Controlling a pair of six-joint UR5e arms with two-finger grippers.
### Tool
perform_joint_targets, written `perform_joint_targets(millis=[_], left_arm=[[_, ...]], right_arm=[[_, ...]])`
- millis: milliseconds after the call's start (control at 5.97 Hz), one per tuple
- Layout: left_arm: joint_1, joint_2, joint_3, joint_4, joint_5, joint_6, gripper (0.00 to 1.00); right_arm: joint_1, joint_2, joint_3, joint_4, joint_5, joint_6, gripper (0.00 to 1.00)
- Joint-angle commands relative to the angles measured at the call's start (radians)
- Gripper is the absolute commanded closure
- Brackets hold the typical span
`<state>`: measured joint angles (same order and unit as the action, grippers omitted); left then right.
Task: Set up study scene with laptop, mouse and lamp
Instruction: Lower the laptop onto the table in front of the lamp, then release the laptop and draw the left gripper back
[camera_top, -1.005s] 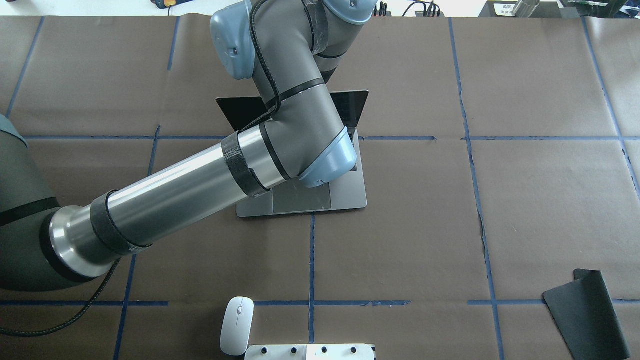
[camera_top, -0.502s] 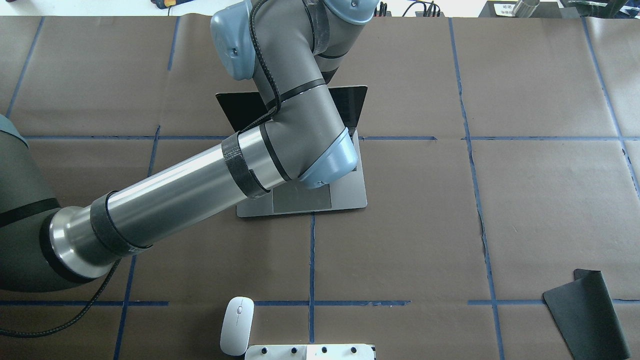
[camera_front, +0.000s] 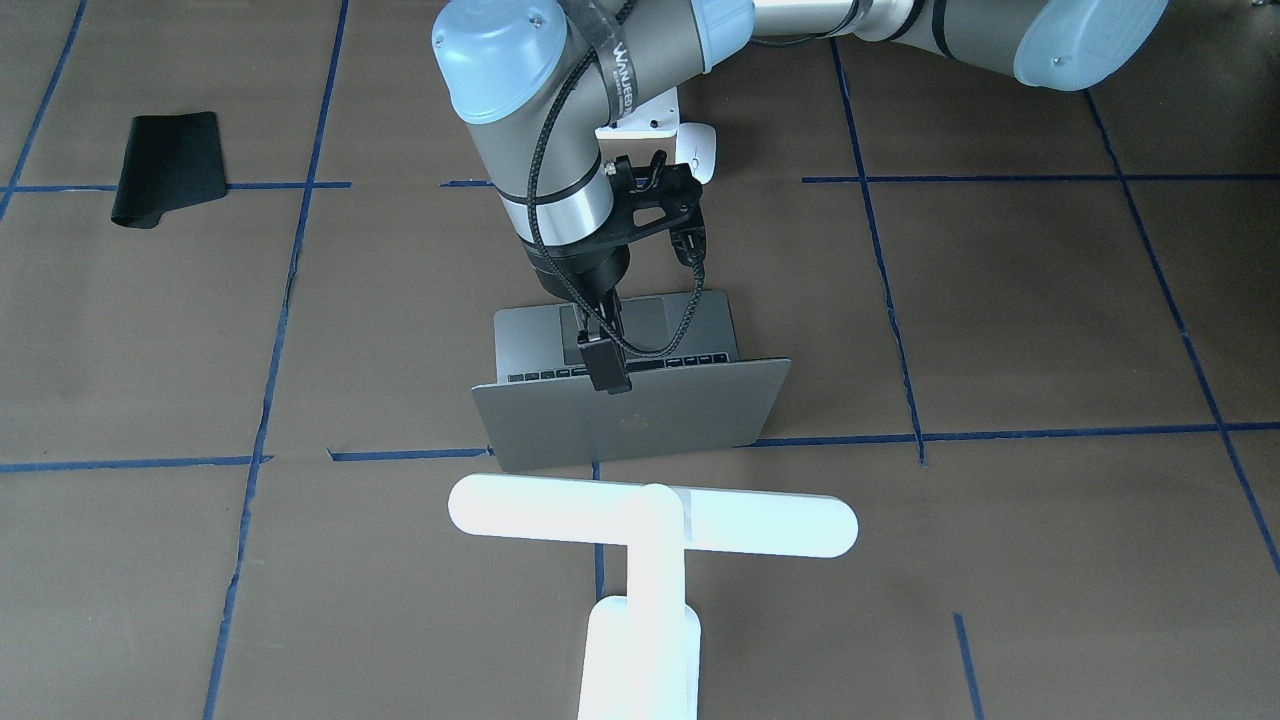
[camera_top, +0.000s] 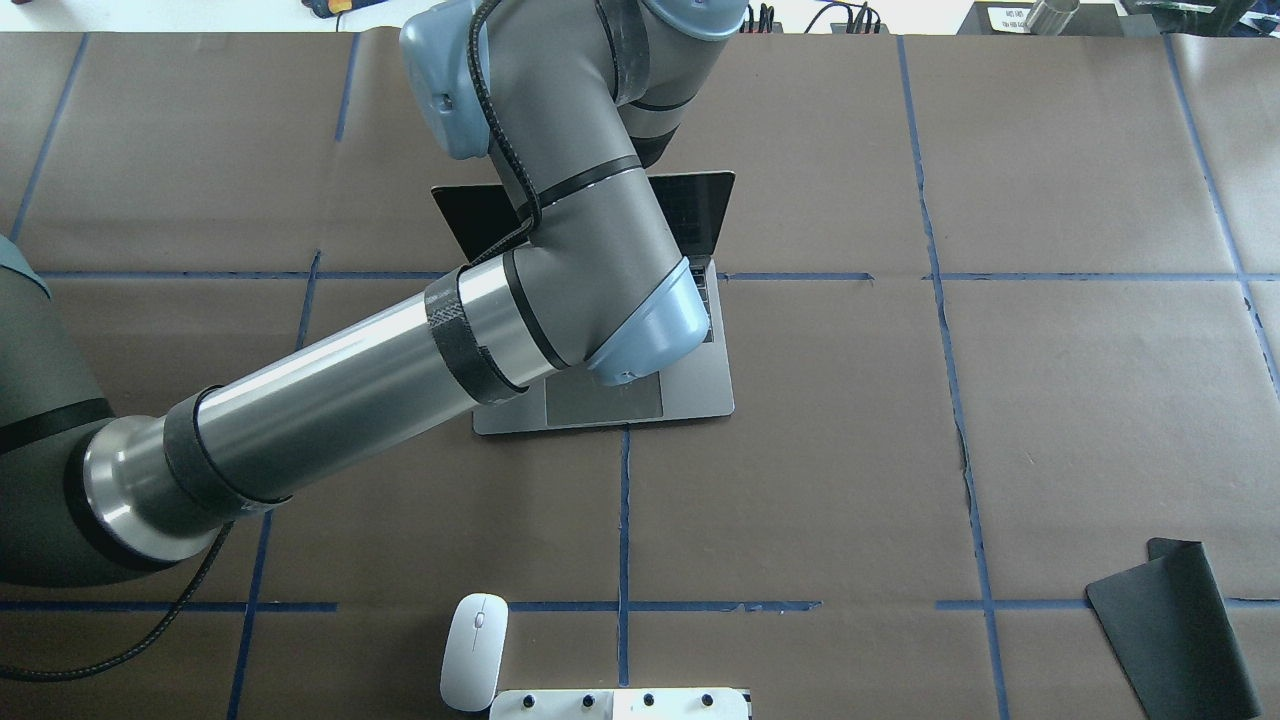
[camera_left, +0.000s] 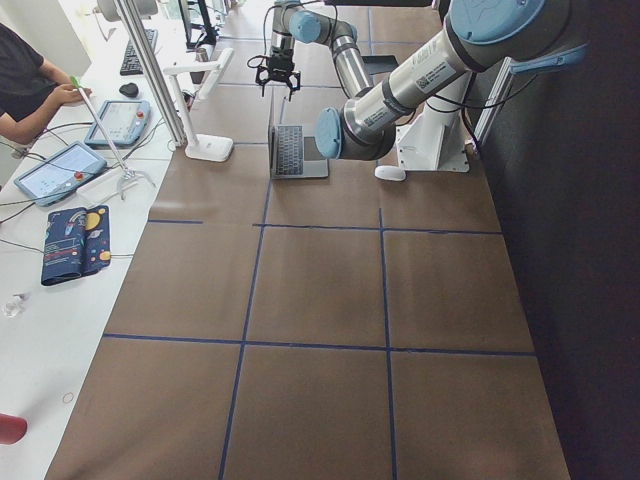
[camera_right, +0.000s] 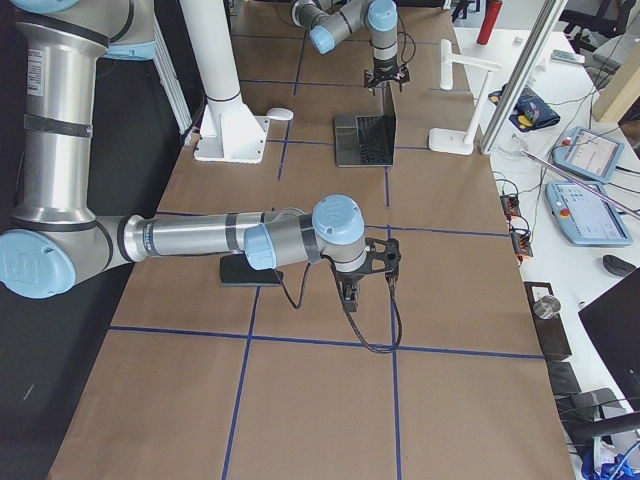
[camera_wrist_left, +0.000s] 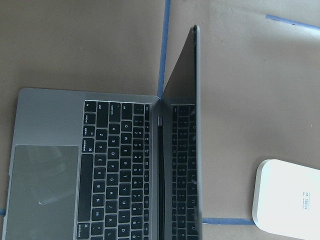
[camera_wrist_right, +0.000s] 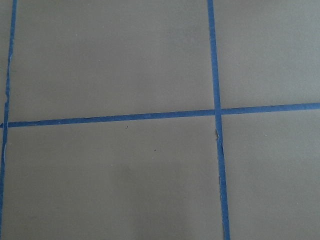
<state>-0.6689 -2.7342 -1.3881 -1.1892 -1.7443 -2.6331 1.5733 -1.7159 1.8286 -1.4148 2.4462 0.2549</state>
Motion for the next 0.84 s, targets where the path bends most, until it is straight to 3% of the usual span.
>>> perform_joint_targets(millis=[0, 167, 335, 502, 670], left_arm=[[-0.001, 0.162, -0.254, 0.019, -0.001, 0.182, 0.0], [0.003, 0.312, -0.473, 0.02, -0.003, 0.287, 0.0], [0.006, 0.397, -0.606, 0.02, -0.003, 0.389, 0.0], [0.023, 0.444, -0.693, 0.023, -0.007, 0.492, 0.0], [0.052, 0.473, -0.713, 0.023, -0.044, 0.616, 0.0]], right_arm=[[-0.01, 0.004, 0.005, 0.004, -0.007, 0.056, 0.0], [-0.044, 0.004, 0.02, 0.007, -0.009, 0.12, 0.0], [-0.074, 0.004, 0.032, 0.007, -0.016, 0.13, 0.0], [-0.135, 0.004, 0.059, 0.008, -0.047, 0.211, 0.0], [-0.21, 0.002, 0.113, 0.008, -0.083, 0.324, 0.0]])
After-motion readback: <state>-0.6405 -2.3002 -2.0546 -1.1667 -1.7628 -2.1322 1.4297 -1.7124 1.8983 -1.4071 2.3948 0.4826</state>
